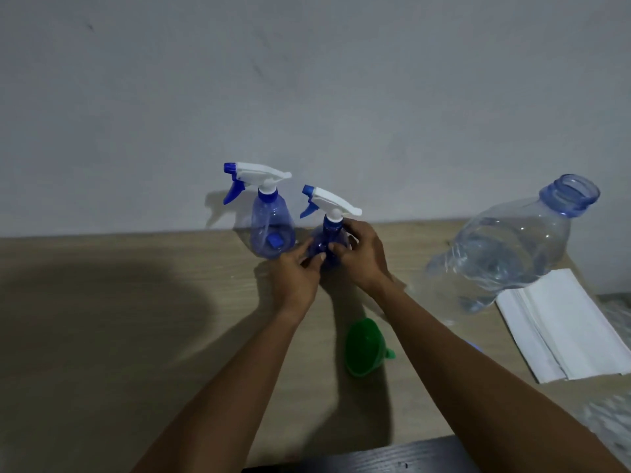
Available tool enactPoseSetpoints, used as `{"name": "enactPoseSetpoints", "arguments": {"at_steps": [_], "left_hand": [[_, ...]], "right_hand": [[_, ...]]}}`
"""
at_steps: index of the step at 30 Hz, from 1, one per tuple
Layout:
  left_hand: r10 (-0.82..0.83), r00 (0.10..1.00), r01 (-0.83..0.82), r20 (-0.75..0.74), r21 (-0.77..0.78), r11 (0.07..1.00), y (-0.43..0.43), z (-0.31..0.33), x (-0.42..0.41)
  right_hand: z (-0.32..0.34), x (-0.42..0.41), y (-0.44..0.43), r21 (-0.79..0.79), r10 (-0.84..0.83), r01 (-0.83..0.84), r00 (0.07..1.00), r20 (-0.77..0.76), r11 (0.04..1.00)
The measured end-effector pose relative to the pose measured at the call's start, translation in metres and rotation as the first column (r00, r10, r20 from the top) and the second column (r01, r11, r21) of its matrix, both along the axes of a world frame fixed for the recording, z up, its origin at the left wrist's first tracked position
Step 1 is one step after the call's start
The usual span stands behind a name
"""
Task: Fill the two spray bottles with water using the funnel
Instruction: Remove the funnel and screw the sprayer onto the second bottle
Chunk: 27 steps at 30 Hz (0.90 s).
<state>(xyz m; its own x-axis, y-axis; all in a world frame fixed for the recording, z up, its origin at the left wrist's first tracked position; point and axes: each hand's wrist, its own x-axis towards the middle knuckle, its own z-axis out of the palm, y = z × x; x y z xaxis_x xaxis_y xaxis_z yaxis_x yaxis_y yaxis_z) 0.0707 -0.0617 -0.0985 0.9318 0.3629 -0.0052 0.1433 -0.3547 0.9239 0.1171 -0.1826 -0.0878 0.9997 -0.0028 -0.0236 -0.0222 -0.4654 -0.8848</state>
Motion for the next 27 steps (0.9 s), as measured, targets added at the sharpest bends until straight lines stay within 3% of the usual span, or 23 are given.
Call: {"name": "enactPoseSetpoints", "arguments": {"at_steps": [8, 14, 23, 27], "left_hand": [[0.074, 0.996, -0.077, 0.044, 0.07, 0.995, -0.006, -0.014, 0.022], [0.026, 1.0, -0.027, 0.005, 0.105, 0.994, -0.006, -0.011, 0.017], [-0.024, 0.999, 0.03, -0.037, 0.189, 0.982, -0.014, 0.017, -0.033], [-0.007, 0.998, 0.014, -0.061, 0.117, 0.993, -0.026, 0.028, -0.077]], "right_hand": [[-0.001, 0.019, 0.005, 0.042, -0.016, 0.018, 0.998, -0.065, 0.999], [0.007, 0.009, 0.007, 0.011, 0.048, -0.047, 0.994, -0.096, 0.999], [0.045, -0.051, -0.009, 0.016, 0.185, -0.185, 0.979, -0.088, 0.983], [0.055, -0.094, -0.035, -0.011, 0.259, -0.261, 0.963, -0.069, 0.965]]}}
